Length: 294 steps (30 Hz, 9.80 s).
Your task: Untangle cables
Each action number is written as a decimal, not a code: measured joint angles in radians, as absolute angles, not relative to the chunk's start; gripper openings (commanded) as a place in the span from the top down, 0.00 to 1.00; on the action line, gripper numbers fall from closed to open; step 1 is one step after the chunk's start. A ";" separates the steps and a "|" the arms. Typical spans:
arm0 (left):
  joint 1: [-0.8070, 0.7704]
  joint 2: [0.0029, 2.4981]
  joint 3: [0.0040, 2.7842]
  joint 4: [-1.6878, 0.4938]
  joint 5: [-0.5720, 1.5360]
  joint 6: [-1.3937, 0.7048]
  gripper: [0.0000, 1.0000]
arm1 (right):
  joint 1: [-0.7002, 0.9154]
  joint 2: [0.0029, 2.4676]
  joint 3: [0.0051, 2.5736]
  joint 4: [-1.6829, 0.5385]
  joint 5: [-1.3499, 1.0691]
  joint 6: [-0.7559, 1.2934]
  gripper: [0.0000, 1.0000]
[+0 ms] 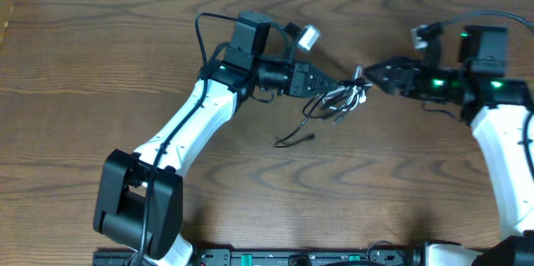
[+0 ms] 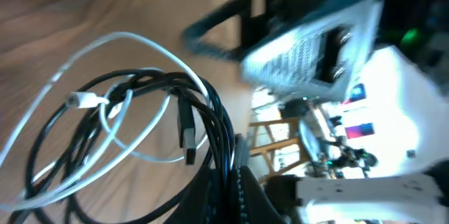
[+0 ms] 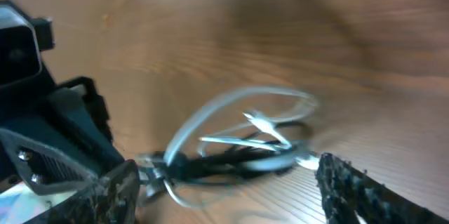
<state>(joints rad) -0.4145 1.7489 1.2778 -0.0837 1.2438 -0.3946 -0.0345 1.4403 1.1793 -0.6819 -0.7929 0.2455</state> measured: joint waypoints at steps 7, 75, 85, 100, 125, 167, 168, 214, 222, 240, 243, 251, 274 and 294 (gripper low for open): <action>-0.404 1.749 1.277 0.090 1.299 -0.569 0.93 | 0.073 1.466 1.180 -0.665 -0.727 0.370 0.31; -0.060 1.751 1.277 -0.084 0.917 -0.501 0.87 | -0.128 1.700 1.189 -0.888 -0.605 0.241 0.99; -0.213 1.749 1.277 -0.003 1.074 -0.470 0.50 | -0.118 1.621 1.258 -0.972 -0.608 0.364 0.87; -0.403 1.728 1.277 0.027 1.057 -0.397 0.38 | -0.136 1.612 1.262 -1.122 -0.316 0.435 0.41; -0.840 2.169 1.677 -0.093 0.593 -0.130 0.40 | -0.413 1.508 1.382 -1.274 -0.276 0.302 0.36; -0.477 1.913 1.701 -0.678 1.026 -0.074 0.93 | -0.109 1.509 1.382 -1.055 -0.732 0.087 0.37; -0.471 1.917 1.701 -0.682 1.038 -0.074 0.93 | -0.085 1.510 1.382 -1.033 -0.737 0.099 0.37; -0.344 1.876 1.701 -0.538 1.115 -0.239 0.93 | 0.142 1.685 1.382 -0.697 -0.688 0.559 0.36; -0.344 1.876 1.701 -0.539 1.115 -0.239 0.93 | 0.154 1.685 1.382 -0.672 -0.641 0.603 0.48; -0.344 1.876 1.701 -0.537 1.111 -0.240 0.93 | 0.231 1.824 1.382 -0.634 -0.547 0.648 0.59; -0.344 1.876 1.701 -0.522 1.108 -0.240 0.93 | 0.233 1.843 1.382 -0.618 -0.582 0.655 0.60; -0.344 1.876 1.701 -0.490 1.081 -0.240 0.92 | 0.233 1.850 1.382 -0.616 -0.678 0.670 0.58; -0.210 1.876 1.691 -0.208 0.959 -0.445 0.92 | 0.215 1.995 1.393 -0.765 -0.637 0.657 0.99; 0.079 1.856 1.689 -0.476 0.952 -0.337 0.93 | -0.073 1.903 1.398 -1.039 -0.448 0.284 0.99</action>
